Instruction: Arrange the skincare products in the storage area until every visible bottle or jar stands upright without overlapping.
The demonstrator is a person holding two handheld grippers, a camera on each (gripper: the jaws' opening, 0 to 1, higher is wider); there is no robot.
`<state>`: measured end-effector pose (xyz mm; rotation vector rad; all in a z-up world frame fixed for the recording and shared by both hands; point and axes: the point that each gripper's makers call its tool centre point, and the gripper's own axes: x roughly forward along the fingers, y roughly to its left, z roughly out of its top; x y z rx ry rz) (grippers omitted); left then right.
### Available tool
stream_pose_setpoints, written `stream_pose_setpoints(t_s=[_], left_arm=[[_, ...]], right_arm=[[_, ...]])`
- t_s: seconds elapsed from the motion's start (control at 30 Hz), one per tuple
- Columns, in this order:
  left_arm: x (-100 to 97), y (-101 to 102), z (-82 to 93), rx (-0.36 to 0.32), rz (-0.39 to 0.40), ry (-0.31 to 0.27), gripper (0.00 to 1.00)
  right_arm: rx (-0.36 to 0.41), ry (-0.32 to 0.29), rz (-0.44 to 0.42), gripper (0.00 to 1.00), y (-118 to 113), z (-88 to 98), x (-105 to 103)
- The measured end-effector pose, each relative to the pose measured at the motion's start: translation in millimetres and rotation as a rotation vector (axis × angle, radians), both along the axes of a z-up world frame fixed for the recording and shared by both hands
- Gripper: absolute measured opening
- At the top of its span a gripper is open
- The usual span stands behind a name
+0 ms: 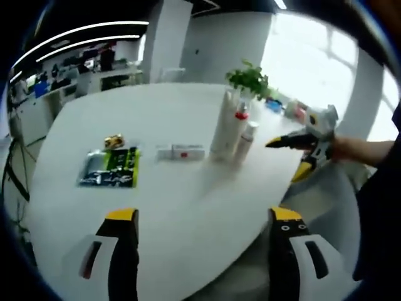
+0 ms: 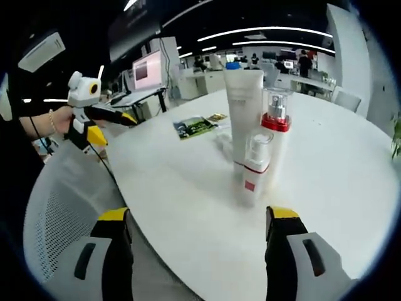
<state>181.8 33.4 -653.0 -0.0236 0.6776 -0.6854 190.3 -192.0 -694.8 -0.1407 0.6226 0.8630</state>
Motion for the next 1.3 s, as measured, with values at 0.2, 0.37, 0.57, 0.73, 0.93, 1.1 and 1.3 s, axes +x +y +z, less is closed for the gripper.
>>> stream_pose_setpoints(t_s=[0.2, 0.37, 0.57, 0.73, 0.93, 1.1, 1.3], left_arm=[[-6.7, 5.5, -0.5, -0.057, 0.035, 0.015, 0.86], [-9.8, 4.8, -1.5, -0.076, 0.042, 0.022, 0.92], [-11.4, -0.5, -5.8, -0.087, 0.047, 0.033, 0.92], [-14.1, -3.2, -11.0, -0.043, 0.027, 0.036, 0.92], [-15.8, -2.6, -13.8, -0.041, 0.029, 0.047, 0.91], [-16.5, -4.3, -18.0, -0.031, 0.020, 0.054, 0.90], [-15.7, -3.8, -22.8, -0.023, 0.015, 0.057, 0.88]], right_arm=[[-0.003, 0.018, -0.029, 0.93, -2.2, 2.5, -1.9], [-0.021, 0.024, -0.025, 0.95, -2.9, 3.3, -8.1], [-0.036, 0.032, -0.034, 0.99, -4.0, 2.5, -10.1], [-0.049, 0.044, -0.023, 0.99, -1.4, -1.0, -12.7], [-0.086, 0.067, 0.000, 0.99, 1.2, -5.7, -16.8], [-0.093, 0.084, 0.001, 0.99, -1.8, -9.1, -18.0], [-0.112, 0.107, 0.020, 0.99, 0.7, -14.4, -22.4]])
